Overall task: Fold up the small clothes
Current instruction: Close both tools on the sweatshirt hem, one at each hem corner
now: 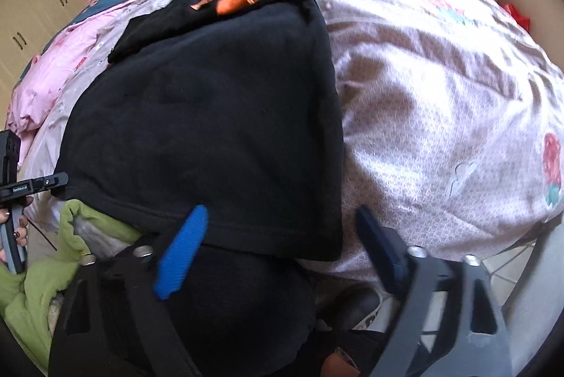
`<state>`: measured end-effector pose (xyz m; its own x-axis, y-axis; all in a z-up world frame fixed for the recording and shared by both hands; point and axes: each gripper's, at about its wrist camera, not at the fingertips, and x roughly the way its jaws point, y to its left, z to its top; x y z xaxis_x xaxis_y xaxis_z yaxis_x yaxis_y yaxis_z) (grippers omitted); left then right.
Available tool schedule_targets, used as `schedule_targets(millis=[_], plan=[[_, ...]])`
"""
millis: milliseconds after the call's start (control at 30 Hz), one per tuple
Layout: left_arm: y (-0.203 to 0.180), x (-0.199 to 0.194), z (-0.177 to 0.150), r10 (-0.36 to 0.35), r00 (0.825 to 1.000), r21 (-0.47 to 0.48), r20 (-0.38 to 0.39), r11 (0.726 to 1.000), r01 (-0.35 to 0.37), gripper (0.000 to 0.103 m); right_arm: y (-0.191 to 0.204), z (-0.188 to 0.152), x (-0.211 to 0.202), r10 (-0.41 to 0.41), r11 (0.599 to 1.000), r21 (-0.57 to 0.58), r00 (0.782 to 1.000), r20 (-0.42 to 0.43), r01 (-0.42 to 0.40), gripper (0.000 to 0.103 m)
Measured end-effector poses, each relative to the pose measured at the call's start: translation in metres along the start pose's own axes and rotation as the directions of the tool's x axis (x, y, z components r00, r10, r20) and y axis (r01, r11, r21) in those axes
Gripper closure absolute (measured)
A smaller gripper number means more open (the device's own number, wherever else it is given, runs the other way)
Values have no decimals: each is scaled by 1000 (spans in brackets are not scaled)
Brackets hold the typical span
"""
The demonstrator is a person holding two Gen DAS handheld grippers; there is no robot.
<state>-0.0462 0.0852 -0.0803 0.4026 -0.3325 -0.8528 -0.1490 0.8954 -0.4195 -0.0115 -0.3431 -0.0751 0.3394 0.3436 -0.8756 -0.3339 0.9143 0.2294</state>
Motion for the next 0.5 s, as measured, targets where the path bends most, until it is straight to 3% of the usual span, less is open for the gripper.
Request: schedule_targets(millis=[33,133,200,267,300,333,500], plan=[[3,0,0,-4,1000,-7,3,1000,4,74,-1,0,2,-2,1000,2,1000,-9,2,37],[7,-2,0,-7,1000,-12,11,1000,7,85,-6,-4,10,11,1000,6,999,-32,-11,44],[11,-4,0,-16,1000,-16,17,1000,17,91,-9,-6,9,12,1000,8,1000,-17,-12,56],[12,-6,1,-25,999,-14,27,1000,26,95,-12,-7,2,-5,1000,8,1000,0,5,83],[12,-8,1,-29,999,-10,31,1000,29,97,-13,-8,-2,-10,1000,4,1000,13,10,90],[13,-11,1,-33,999,-7,37,999,33,98,-12,-8,-6,-11,1000,-1,1000,27,11,94],[14,-33,10,-57,993,12,101,998,56,100,2,-7,-33,-5,999,-40,994,109,10,94]])
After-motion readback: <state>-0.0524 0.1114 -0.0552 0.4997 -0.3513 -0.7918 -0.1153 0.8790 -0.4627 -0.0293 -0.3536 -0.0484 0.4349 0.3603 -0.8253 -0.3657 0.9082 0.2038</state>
